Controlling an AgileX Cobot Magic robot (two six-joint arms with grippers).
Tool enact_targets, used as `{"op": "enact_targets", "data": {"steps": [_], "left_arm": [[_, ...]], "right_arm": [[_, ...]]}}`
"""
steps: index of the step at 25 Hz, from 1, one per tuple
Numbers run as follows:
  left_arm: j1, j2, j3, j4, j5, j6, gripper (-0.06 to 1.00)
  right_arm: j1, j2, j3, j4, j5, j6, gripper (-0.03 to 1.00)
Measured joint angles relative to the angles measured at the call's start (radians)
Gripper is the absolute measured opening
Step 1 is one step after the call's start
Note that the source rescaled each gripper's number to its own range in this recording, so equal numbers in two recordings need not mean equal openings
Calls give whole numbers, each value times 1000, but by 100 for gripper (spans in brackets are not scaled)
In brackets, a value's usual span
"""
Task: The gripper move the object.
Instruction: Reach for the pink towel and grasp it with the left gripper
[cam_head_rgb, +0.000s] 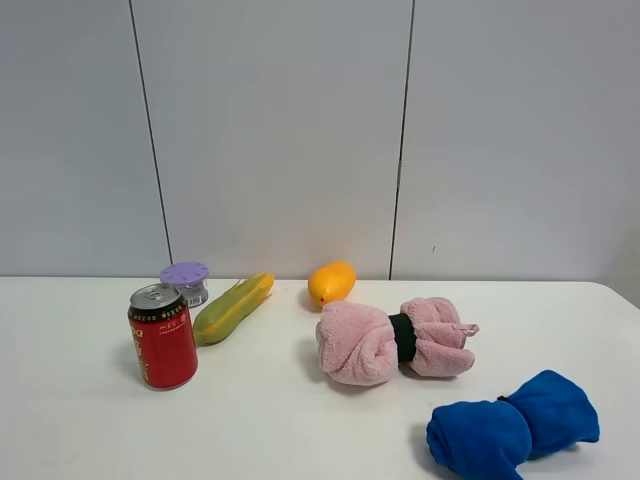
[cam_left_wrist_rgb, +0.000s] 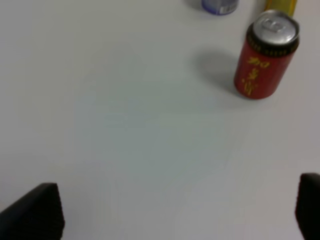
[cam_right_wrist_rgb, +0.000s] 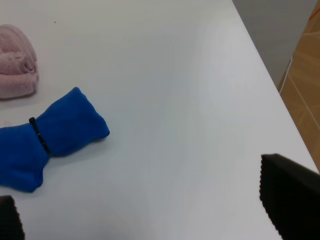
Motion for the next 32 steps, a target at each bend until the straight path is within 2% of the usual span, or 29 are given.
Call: {"op": "enact_targets", "data": {"steps": [4, 8, 14, 22, 28, 32], "left_arm": [[0, 225, -143, -20, -74, 95, 88], [-37, 421, -304, -40, -81, 198, 88], [-200, 687, -518, -41, -91, 274, 88], [-456, 976, -754, -40, -96, 282, 88], [-625, 1127, -864, -27, -99, 351, 88], [-693, 1190, -882, -26, -105, 431, 88]], "right_arm": [[0, 0, 0, 0, 0, 0, 100], [0, 0, 0, 0, 0, 0, 100], [0, 0, 0, 0, 0, 0, 100], [0, 0, 0, 0, 0, 0, 100], [0, 0, 0, 0, 0, 0, 100], [0, 0, 0, 0, 0, 0, 100]]}}
